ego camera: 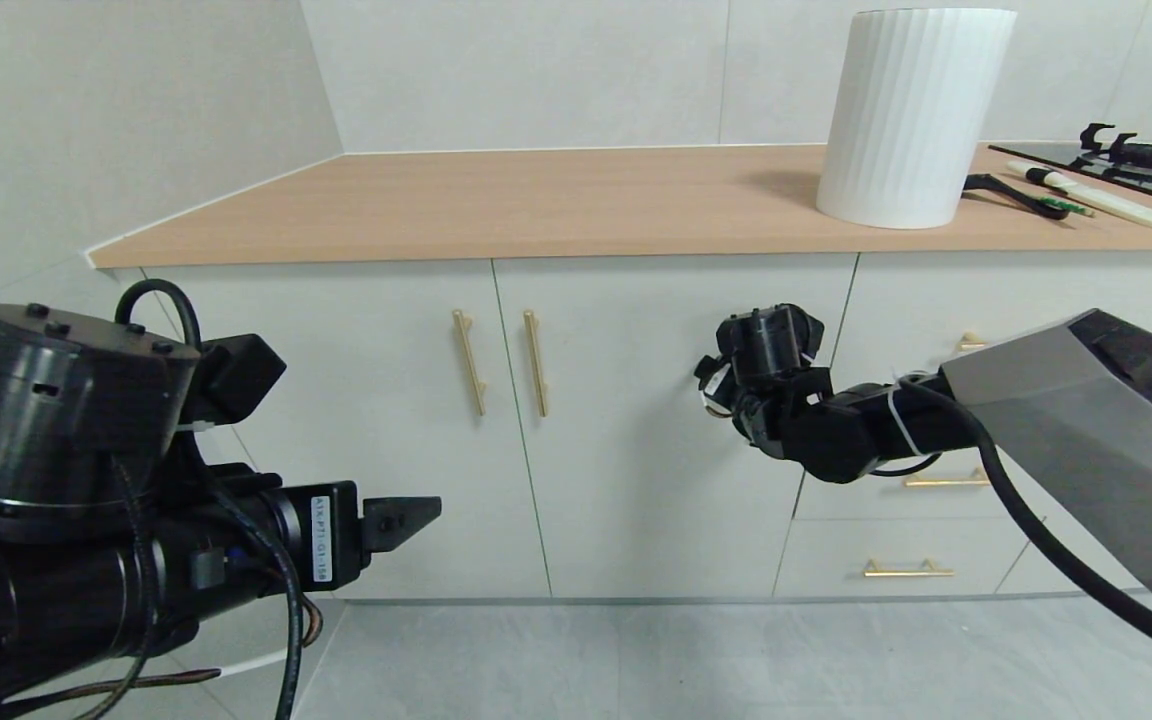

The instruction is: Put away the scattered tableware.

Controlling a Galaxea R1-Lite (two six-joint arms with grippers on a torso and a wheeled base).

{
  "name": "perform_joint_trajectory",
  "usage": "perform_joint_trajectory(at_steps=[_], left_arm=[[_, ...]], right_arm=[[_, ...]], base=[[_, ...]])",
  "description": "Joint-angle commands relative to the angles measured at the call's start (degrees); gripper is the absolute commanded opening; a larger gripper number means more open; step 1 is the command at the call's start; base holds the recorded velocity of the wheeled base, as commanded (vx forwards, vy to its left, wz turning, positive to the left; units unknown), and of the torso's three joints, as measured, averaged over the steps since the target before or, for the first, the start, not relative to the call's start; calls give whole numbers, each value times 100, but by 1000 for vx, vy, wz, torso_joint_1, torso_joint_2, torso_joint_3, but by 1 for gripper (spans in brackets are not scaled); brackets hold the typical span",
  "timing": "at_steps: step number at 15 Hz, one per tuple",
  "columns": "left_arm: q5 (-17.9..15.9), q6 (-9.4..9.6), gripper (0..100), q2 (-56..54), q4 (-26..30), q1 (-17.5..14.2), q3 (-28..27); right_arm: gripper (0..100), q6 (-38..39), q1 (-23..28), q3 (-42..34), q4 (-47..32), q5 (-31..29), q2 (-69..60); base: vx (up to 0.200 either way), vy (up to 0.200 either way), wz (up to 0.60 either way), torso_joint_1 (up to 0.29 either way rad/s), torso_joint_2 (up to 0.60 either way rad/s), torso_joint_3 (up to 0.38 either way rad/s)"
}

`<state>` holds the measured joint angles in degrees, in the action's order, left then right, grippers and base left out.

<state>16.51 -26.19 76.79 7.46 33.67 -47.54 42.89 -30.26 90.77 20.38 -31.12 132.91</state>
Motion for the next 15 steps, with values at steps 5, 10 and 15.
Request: perform_joint_trajectory(at_steps=[5,10,15], left_arm=[[2,-1,100,-6,1,-1,-1],[2,-1,100,-15,1,-1,-1],[11,8,100,-85,1,-1,-9]], right_arm=[[100,0,-7,-121,-26,10,-117],[100,-131,-217,-1896,10,1574,-1523],[100,-843,-217,-3188,247,3068,-2982]], base=[[0,0,0,0,0,0],[0,0,0,0,0,0],[0,0,0,0,0,0]])
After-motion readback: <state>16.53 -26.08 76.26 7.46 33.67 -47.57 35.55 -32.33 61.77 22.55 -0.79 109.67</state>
